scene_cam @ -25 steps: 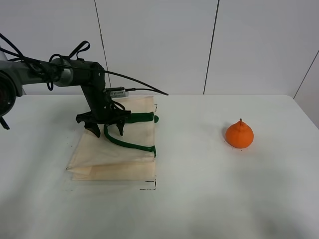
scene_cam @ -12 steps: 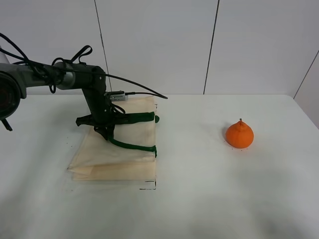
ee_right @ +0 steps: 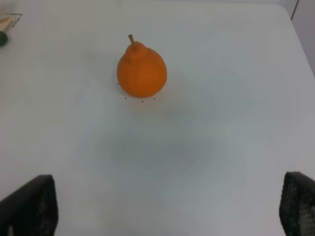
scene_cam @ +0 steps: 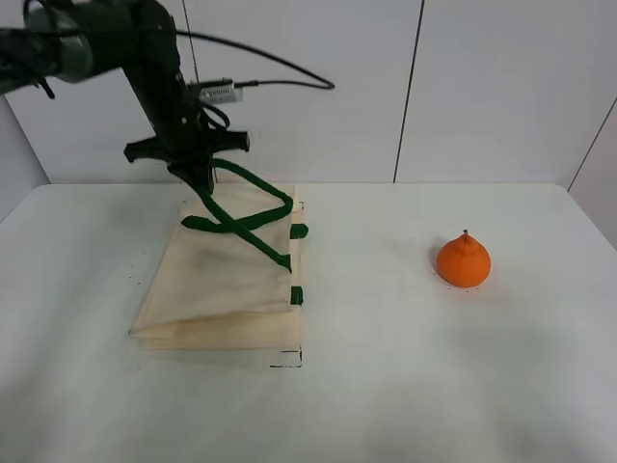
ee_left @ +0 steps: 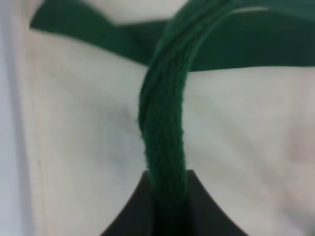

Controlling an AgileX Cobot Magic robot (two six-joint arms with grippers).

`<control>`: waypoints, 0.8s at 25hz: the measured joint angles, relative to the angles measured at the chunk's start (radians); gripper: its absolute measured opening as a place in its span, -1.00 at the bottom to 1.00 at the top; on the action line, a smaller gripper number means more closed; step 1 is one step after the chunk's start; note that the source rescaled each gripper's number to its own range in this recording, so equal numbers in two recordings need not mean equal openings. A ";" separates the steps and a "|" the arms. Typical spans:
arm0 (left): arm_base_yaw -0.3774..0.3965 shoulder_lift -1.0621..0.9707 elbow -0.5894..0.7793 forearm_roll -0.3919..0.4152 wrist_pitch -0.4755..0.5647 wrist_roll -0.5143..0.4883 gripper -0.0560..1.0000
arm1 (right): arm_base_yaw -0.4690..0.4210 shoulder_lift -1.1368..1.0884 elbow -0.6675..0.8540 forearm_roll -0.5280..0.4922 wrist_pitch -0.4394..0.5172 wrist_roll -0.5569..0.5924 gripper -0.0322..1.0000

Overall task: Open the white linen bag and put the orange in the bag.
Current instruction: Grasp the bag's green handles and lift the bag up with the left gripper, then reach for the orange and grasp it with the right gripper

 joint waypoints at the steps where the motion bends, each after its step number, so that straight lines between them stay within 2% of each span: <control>1: -0.008 -0.024 -0.026 0.000 0.004 0.014 -0.88 | 0.000 0.000 0.000 0.000 0.000 0.000 1.00; 5: -0.061 -0.108 -0.113 0.000 0.005 0.063 -0.89 | 0.000 0.000 0.000 0.000 0.000 0.000 1.00; 11: -0.128 -0.199 -0.161 -0.002 0.007 0.098 -0.89 | 0.000 0.049 -0.002 0.000 0.000 0.000 1.00; 13: -0.131 -0.215 -0.161 -0.002 0.007 0.104 -0.89 | 0.000 0.133 -0.018 0.008 -0.008 0.000 1.00; 20: -0.131 -0.234 -0.161 -0.003 0.007 0.115 -0.89 | 0.000 0.644 -0.196 0.081 -0.179 -0.009 1.00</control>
